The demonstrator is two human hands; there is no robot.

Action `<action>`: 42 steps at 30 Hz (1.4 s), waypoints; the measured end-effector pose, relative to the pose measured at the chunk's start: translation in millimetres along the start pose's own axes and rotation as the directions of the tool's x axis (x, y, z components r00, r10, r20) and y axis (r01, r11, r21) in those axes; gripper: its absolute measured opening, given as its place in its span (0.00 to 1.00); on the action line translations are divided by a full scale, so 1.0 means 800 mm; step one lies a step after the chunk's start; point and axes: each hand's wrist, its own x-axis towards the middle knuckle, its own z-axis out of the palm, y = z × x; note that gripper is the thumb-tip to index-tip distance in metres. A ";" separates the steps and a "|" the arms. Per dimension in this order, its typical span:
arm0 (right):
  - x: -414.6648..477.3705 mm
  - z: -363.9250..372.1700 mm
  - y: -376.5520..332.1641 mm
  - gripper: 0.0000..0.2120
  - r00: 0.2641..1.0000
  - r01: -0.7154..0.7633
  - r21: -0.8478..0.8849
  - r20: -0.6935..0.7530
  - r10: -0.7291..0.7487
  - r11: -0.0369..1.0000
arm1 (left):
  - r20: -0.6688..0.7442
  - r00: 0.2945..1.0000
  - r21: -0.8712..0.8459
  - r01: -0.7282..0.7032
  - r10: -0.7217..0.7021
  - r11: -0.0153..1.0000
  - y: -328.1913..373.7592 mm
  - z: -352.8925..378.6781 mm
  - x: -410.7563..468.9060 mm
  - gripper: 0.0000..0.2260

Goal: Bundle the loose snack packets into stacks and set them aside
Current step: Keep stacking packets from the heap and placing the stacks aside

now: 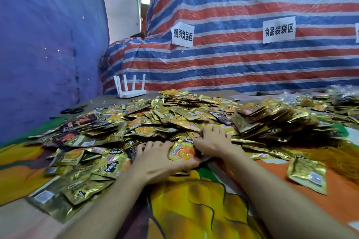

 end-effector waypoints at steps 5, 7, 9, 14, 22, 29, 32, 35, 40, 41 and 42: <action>0.005 -0.005 0.009 0.24 1.000 -0.004 -0.051 -0.005 0.004 0.999 | -0.155 0.987 0.250 -0.012 0.052 0.968 0.031 0.022 0.007 0.55; 0.005 -0.004 0.011 0.24 1.000 -0.010 -0.070 0.023 0.011 0.997 | -0.182 0.975 0.298 -0.070 0.128 0.952 0.038 0.025 0.011 0.45; 0.004 -0.004 0.015 0.24 0.999 0.002 -0.055 0.033 0.000 0.998 | -0.167 0.977 0.299 -0.082 0.136 0.951 0.041 0.022 0.012 0.36; 0.003 -0.010 0.027 0.23 0.999 0.048 -0.110 0.003 -0.047 0.993 | -0.243 0.958 0.267 -0.085 0.152 0.960 0.046 0.012 0.005 0.16; -0.003 -0.009 0.031 0.24 0.988 0.085 -0.040 -0.124 -0.089 0.996 | -0.519 0.848 0.011 -0.119 0.108 0.993 0.030 0.011 0.004 0.05; -0.009 -0.015 0.029 0.12 0.949 0.143 0.106 -0.298 -0.105 0.984 | -0.682 0.703 -0.533 -0.291 -0.199 0.794 0.009 -0.008 0.011 0.06; -0.010 -0.012 0.022 0.07 0.931 0.186 0.137 -0.340 -0.130 0.973 | -0.684 0.661 -0.634 -0.331 -0.308 0.699 0.004 -0.010 0.014 0.08; -0.009 -0.010 0.019 0.03 0.924 0.223 0.243 -0.361 -0.126 0.944 | -0.670 0.633 -0.701 -0.367 -0.388 0.611 0.003 -0.011 0.017 0.08; -0.011 -0.010 0.015 0.03 0.890 0.351 0.522 -0.444 -0.104 0.778 | -0.516 0.668 -0.856 -0.392 -0.536 0.337 -0.008 -0.013 0.029 0.08; -0.013 -0.012 0.012 0.03 0.880 0.378 0.571 -0.467 -0.090 0.729 | -0.454 0.699 -0.889 -0.393 -0.552 0.234 -0.010 -0.013 0.030 0.08; -0.015 -0.015 0.009 0.03 0.867 0.404 0.616 -0.493 -0.070 0.676 | -0.396 0.733 -0.912 -0.387 -0.554 0.140 -0.011 -0.013 0.032 0.08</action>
